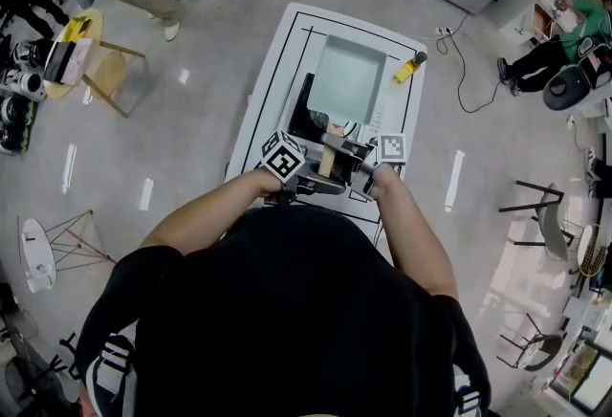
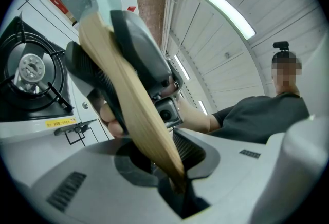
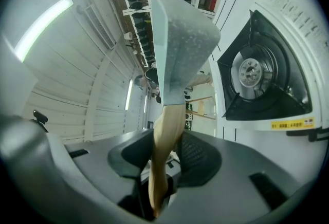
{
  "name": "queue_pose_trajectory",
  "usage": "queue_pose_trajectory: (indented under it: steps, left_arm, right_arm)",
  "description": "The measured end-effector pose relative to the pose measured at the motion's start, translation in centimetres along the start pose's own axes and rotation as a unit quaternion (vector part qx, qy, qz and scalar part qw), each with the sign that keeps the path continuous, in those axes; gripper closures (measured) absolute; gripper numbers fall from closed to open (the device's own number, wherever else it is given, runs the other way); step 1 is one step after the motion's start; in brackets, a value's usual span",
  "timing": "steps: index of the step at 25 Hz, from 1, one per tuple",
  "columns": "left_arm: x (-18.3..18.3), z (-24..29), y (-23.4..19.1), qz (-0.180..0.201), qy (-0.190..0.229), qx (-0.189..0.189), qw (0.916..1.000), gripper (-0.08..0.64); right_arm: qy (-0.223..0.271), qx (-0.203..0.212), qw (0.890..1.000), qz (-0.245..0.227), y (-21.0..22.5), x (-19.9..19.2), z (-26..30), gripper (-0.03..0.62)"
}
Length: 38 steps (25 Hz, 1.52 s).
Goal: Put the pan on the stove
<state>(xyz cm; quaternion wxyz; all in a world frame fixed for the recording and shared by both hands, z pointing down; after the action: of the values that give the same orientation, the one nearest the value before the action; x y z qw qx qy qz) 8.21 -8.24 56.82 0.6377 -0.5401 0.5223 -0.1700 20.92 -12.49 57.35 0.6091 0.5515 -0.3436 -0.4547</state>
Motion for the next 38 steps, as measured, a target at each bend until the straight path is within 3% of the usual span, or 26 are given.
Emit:
queue_pose_trajectory:
  steps: [38]
  left_arm:
    - [-3.0,-1.4,-3.5,-0.069,0.008,-0.004,0.9975,0.472]
  right_arm:
    - [-0.008,-0.005,0.997,0.075,5.5,-1.5,1.7,0.463]
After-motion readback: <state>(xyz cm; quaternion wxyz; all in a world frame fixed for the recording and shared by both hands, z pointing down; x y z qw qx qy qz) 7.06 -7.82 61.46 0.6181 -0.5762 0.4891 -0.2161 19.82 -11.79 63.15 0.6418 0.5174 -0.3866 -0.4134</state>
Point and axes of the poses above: the fingertips, and each gripper's own axes: z forward along the fingers, y to its right, x out of its top, the point moved 10 cm from there along -z, backward along the fingers, and after that the axes turned 8 degrees about -x, right-handed, at the moved point
